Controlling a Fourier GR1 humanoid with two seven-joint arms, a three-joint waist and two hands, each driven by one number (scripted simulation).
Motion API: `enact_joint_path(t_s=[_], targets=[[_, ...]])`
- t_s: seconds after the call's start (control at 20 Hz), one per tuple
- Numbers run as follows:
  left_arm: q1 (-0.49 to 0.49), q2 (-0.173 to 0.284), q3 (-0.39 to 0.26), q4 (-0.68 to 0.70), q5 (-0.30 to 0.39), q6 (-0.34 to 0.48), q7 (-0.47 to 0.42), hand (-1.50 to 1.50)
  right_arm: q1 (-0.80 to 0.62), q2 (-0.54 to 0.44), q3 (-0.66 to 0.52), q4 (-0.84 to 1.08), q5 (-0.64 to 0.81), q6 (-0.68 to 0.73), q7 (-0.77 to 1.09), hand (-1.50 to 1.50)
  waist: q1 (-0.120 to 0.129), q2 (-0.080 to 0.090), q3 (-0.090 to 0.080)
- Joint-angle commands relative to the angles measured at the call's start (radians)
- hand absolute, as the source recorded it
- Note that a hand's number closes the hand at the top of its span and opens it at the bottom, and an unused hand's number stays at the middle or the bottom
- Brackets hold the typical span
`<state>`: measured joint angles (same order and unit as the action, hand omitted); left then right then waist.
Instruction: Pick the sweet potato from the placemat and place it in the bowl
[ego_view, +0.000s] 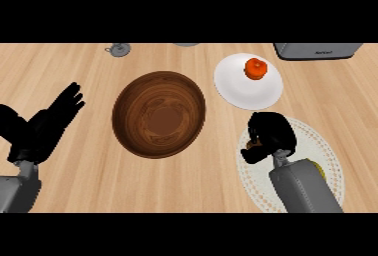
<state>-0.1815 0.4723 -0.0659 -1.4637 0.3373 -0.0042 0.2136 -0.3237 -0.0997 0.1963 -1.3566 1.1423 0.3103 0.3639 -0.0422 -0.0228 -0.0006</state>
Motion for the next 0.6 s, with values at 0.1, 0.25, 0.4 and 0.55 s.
enact_joint_path(t_s=[0.1, 0.25, 0.4, 0.55], targets=[[0.006, -0.005, 0.009, -0.016, -0.015, 0.023, 0.016, 0.00, 0.161, -0.150, -0.001, -0.445, -0.145, 0.189, -0.155, 1.50, -0.014, 0.004, -0.001], [0.014, 0.002, 0.012, -0.033, -0.018, 0.004, 0.001, 0.00, 0.184, -0.211, -0.062, -0.668, -0.215, 0.333, -0.118, 1.50, -0.003, 0.008, -0.001], [0.054, -0.043, -0.021, -0.035, -0.045, 0.013, -0.033, 0.00, 0.218, -0.218, -0.091, -0.887, -0.256, 0.450, -0.041, 1.50, 0.004, 0.011, -0.001], [-0.006, -0.027, 0.006, -0.002, -0.020, -0.017, 0.005, 0.00, 0.159, -0.153, -0.124, -1.045, -0.330, 0.609, 0.102, 1.50, 0.017, 0.016, -0.001]])
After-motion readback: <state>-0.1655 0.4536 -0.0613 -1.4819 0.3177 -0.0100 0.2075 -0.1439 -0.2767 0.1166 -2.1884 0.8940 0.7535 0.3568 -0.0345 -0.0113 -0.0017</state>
